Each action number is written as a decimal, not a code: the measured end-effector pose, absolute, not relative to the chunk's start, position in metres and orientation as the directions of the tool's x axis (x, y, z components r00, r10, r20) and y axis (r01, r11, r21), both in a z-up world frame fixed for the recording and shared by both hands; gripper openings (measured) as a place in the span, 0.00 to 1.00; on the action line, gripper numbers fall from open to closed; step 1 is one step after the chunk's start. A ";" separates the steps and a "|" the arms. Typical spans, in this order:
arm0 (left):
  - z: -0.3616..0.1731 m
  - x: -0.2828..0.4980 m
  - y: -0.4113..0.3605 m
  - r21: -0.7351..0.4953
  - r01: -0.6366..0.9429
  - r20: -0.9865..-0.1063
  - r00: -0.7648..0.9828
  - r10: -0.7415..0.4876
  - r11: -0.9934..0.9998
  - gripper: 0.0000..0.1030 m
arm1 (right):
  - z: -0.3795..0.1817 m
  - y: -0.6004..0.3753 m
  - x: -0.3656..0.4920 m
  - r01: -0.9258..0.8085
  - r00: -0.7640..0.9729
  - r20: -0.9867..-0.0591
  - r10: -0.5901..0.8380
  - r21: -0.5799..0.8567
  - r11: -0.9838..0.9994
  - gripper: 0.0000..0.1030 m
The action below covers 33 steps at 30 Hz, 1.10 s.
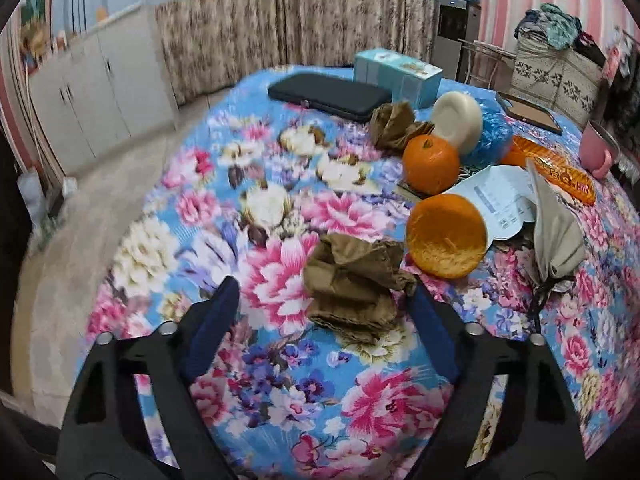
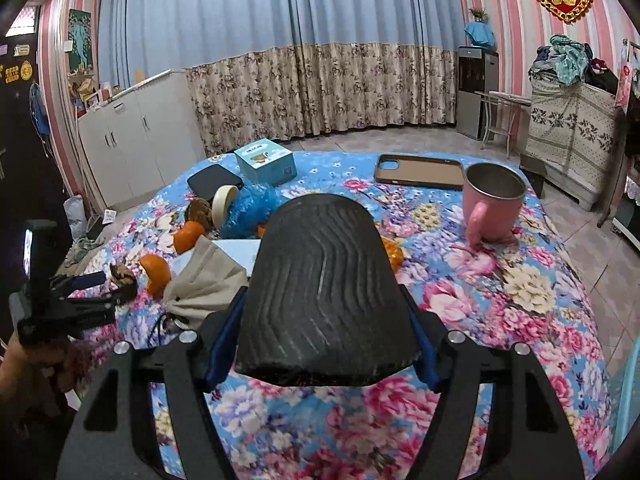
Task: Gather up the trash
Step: 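Grasp the black ribbed cover with the right tool while the left tool grasps the brown crumpled paper, then carry both items over the light blue basket and open both tools to drop them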
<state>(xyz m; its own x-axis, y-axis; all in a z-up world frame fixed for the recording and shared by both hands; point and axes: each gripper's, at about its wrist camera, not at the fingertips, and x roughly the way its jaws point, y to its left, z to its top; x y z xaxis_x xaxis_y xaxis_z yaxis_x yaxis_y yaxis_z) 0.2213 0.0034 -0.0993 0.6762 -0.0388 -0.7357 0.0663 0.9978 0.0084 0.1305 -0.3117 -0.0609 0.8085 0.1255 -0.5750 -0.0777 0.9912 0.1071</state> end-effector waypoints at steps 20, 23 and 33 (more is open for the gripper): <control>-0.020 0.172 -0.021 -0.032 0.154 -0.572 0.807 -0.144 0.988 0.39 | -0.035 -0.359 0.073 -0.018 0.860 -0.506 0.070 0.108 0.994 0.68; -0.001 0.167 -0.039 -0.050 0.183 -0.547 0.817 -0.180 0.982 0.39 | -0.028 -0.373 0.059 -0.010 0.866 -0.495 0.072 0.127 0.992 0.68; 0.037 0.119 -0.148 -0.140 0.404 -0.500 0.759 -0.417 0.904 0.39 | -0.002 -0.430 0.003 0.086 0.896 -0.442 -0.043 0.078 0.993 0.68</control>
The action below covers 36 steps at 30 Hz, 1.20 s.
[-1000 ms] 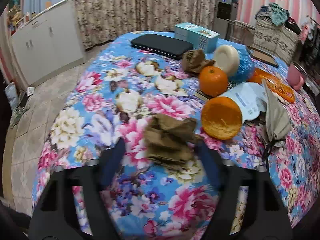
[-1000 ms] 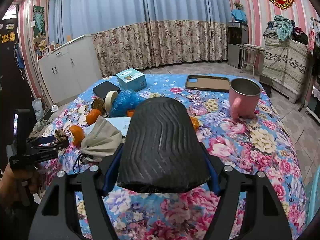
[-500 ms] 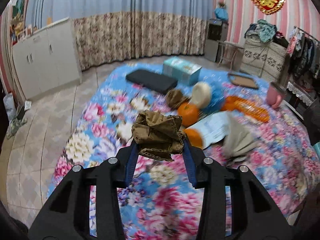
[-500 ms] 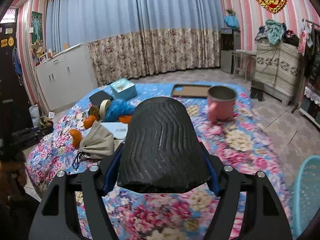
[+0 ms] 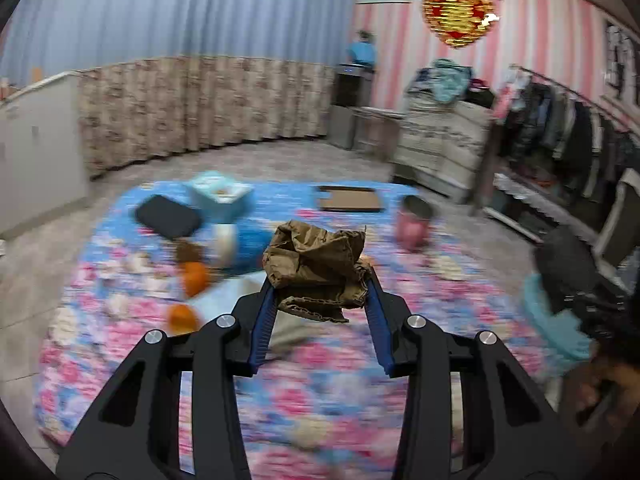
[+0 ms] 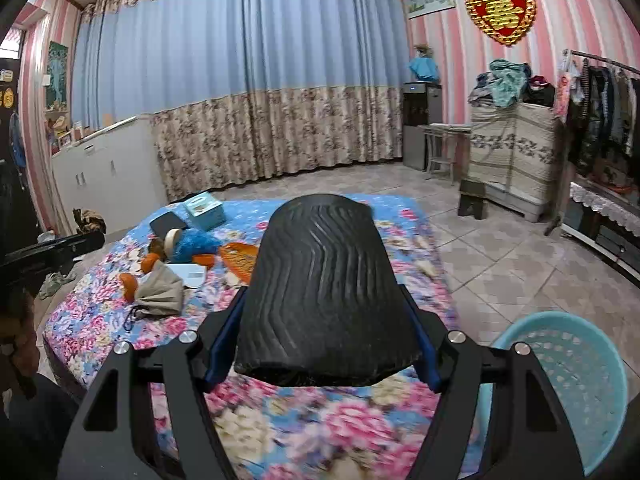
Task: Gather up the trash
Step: 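Carry both items over the light blue basket and open both tools to drop them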
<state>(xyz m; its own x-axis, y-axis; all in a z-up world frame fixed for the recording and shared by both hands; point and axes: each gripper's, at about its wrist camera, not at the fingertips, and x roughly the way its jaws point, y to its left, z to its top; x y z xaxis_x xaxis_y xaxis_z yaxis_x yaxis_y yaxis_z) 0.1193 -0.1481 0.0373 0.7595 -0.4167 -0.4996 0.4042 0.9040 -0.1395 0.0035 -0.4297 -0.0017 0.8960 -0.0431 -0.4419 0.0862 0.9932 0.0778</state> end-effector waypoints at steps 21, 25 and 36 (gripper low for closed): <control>0.072 0.057 -0.366 -0.088 0.739 -0.520 0.538 -0.664 0.668 0.40 | 0.008 -0.562 -0.093 0.357 0.855 -0.414 -0.311 0.036 0.933 0.68; 0.062 0.056 -0.410 -0.075 0.783 -0.550 0.484 -0.681 0.618 0.40 | 0.008 -0.591 -0.108 0.411 0.836 -0.416 -0.358 0.043 0.911 0.69; 0.017 0.067 -0.504 -0.150 0.803 -0.623 0.377 -0.686 0.577 0.43 | 0.006 -0.627 -0.121 0.478 0.795 -0.442 -0.415 0.036 0.878 0.69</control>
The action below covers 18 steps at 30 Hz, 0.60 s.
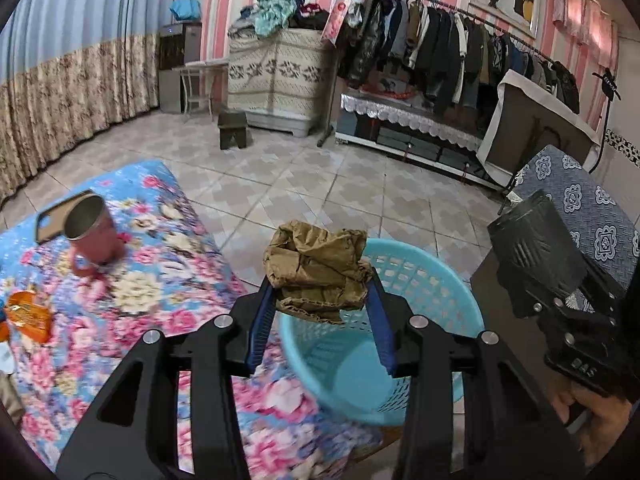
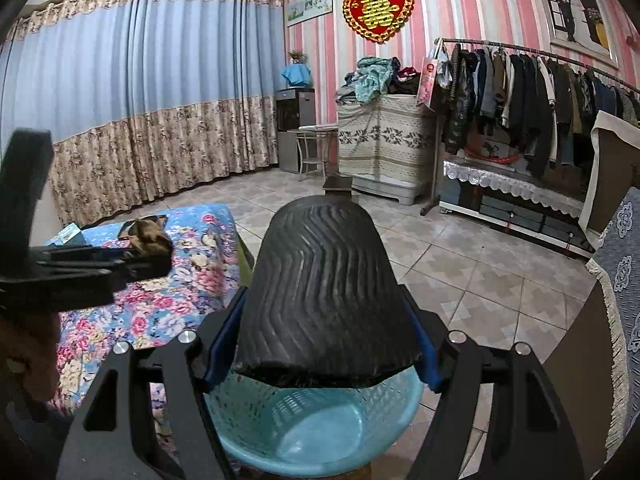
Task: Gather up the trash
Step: 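Carry both items over the light blue basket and open both tools to drop them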
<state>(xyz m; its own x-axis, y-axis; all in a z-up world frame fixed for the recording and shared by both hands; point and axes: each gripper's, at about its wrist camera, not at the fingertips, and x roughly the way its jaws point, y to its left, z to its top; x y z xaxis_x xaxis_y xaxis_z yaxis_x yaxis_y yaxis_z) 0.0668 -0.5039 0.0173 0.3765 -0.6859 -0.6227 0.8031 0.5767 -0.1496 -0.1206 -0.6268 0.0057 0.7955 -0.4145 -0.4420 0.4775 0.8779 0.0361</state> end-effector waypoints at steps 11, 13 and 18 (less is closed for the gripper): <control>0.031 0.068 -0.513 -0.151 0.812 -0.585 0.386 -0.713 0.563 0.88 | 0.020 -0.639 -0.126 0.510 0.795 -0.402 -0.455 0.037 0.859 0.81; 0.045 0.076 -0.491 -0.137 0.804 -0.565 0.416 -0.712 0.579 0.88 | 0.017 -0.636 -0.125 0.506 0.797 -0.404 -0.450 0.038 0.862 0.81; 0.060 0.099 -0.429 -0.022 0.753 -0.532 0.548 -0.646 0.657 0.88 | 0.010 -0.618 -0.114 0.474 0.809 -0.411 -0.419 0.037 0.880 0.81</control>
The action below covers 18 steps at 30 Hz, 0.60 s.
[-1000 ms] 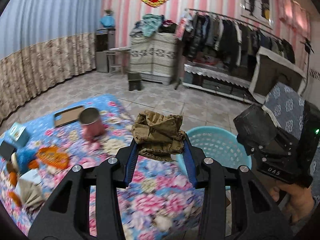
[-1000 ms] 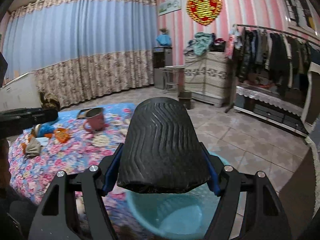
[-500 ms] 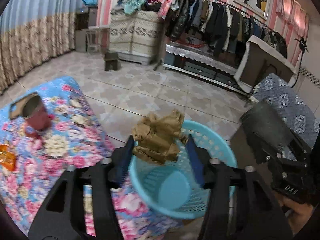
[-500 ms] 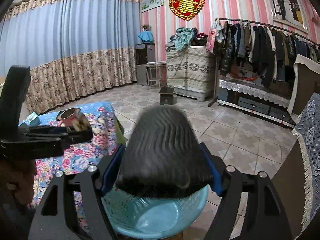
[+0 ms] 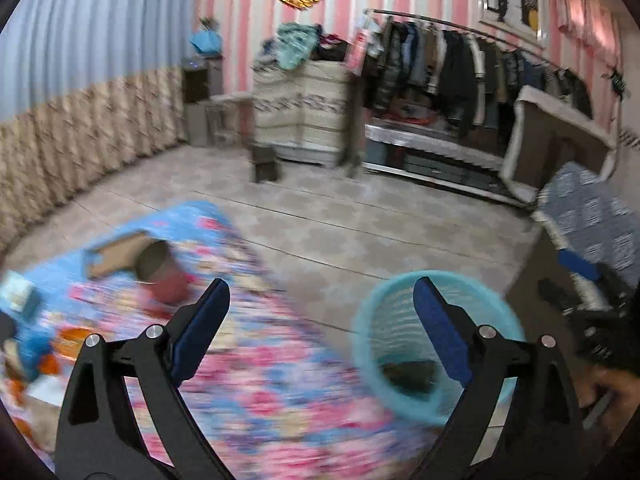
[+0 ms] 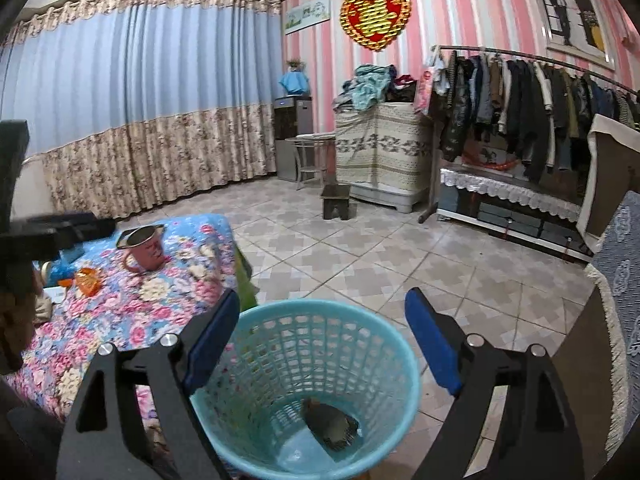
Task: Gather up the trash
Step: 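Carry both items over the light blue basket and open both tools to drop them, then move both open tools back over the items on the bed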
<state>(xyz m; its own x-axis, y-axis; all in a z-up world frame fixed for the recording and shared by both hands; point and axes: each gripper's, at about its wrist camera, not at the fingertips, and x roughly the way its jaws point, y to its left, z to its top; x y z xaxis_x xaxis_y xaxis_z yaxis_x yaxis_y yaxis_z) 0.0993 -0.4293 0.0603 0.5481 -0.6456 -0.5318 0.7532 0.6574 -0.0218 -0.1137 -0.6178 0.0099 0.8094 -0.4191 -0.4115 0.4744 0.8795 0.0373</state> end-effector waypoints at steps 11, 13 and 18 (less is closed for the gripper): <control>0.062 0.140 -0.184 0.108 0.401 -0.449 0.836 -0.315 0.910 0.95 | 0.007 -0.502 -0.044 0.246 0.890 -0.407 -0.206 0.046 0.968 0.84; 0.049 0.147 -0.140 0.106 0.320 -0.464 0.853 -0.237 0.942 0.95 | 0.005 -0.473 -0.025 0.191 0.896 -0.417 -0.154 0.050 0.980 0.84; 0.008 0.158 -0.065 0.108 0.211 -0.480 0.867 -0.134 0.972 0.95 | 0.000 -0.400 0.020 0.066 0.898 -0.439 -0.035 0.054 0.996 0.84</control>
<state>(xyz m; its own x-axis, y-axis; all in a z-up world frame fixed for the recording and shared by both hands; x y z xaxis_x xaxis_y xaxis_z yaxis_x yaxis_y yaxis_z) 0.1582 -0.0651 0.0085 0.8671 -0.1344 -0.4796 0.2106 0.9715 0.1085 0.0196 -0.4005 0.0001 0.8977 -0.0353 -0.4392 0.0656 0.9964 0.0539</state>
